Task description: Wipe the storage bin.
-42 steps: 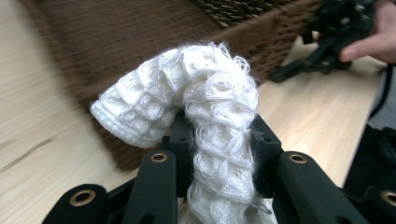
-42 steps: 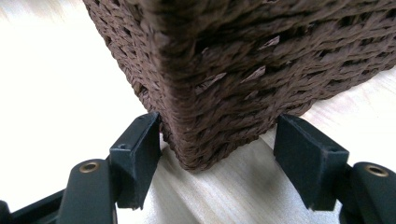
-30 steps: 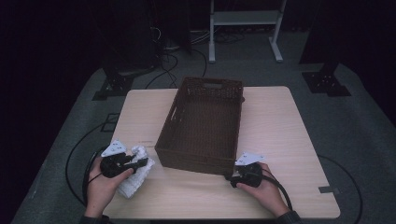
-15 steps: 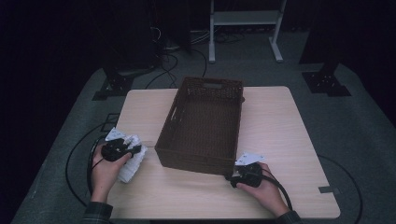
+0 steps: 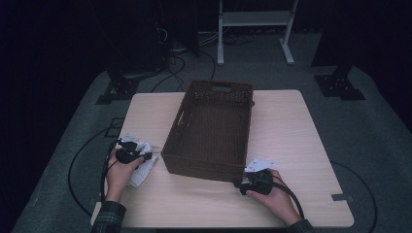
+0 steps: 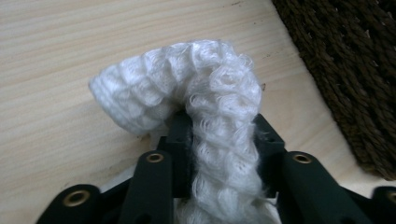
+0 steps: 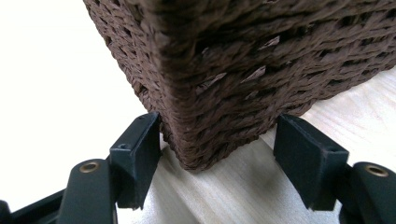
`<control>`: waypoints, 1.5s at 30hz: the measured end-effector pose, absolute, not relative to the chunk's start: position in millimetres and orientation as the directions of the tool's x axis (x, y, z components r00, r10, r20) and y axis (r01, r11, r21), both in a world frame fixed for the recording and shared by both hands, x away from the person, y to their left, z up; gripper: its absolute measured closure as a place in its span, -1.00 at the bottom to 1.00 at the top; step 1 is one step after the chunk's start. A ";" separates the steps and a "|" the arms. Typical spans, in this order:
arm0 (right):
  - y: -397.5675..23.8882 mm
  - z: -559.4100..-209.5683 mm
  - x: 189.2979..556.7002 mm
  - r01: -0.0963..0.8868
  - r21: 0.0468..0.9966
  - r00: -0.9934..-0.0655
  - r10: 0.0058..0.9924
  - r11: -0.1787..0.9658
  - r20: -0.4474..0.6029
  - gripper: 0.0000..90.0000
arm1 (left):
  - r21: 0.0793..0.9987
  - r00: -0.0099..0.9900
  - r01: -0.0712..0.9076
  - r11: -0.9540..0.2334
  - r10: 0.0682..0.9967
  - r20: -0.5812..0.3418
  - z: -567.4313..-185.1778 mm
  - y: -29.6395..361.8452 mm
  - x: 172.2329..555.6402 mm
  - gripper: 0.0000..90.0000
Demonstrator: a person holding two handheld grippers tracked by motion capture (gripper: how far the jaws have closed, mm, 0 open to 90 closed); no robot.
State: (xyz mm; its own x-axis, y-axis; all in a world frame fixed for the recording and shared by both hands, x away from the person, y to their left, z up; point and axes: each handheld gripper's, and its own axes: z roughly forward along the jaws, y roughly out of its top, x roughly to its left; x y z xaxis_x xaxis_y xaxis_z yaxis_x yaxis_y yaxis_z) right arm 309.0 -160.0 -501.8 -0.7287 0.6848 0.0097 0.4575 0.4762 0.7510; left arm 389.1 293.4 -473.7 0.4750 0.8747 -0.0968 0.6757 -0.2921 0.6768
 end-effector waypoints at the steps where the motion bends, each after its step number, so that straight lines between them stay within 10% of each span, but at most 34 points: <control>1: -160.1 -501.9 309.2 0.454 0.752 -0.730 0.683 0.478 0.007 -0.31 | 0.679 0.477 0.674 -0.292 0.873 -0.099 -474.0 293.5 389.1 0.40; 22: -160.1 -501.9 309.2 0.454 0.752 -0.730 0.683 0.478 0.006 -0.30 | 0.683 0.515 0.664 -0.304 0.848 -0.124 -456.0 295.5 385.0 -0.54; 45: -200.6 -486.8 292.2 0.482 0.752 -0.727 0.685 0.450 0.057 -0.31 | 0.737 0.548 0.603 -0.304 0.830 -0.106 -418.1 284.0 357.0 -0.39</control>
